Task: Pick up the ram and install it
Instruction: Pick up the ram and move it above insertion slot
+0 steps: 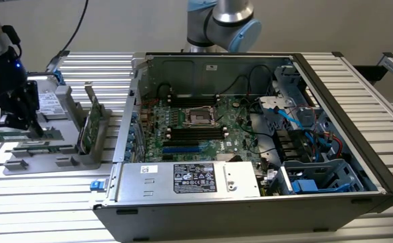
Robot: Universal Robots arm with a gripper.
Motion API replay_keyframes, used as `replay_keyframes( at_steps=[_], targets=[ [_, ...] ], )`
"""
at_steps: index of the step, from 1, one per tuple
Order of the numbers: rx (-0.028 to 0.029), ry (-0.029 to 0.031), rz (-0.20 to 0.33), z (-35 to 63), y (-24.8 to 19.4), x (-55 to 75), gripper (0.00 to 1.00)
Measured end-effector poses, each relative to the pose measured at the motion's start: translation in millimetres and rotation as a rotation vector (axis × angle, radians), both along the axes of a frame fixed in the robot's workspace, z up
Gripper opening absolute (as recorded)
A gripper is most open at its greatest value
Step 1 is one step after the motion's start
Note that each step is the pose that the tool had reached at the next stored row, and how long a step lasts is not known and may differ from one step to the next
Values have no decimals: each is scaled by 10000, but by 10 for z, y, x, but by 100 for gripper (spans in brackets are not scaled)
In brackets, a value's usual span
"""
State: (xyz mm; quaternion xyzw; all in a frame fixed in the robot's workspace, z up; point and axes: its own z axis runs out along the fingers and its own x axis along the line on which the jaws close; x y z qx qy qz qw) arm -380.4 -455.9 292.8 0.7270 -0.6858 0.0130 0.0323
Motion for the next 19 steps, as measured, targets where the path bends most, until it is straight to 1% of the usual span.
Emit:
replay_keyframes(
  at_steps=[4,12,14,19],
  targets=[
    [92,1,-2,98,0,176,13],
    [301,0,0,305,0,542,13],
    [335,0,-1,369,0,625,13],
    [370,0,0,551,0,800,13]
  ],
)
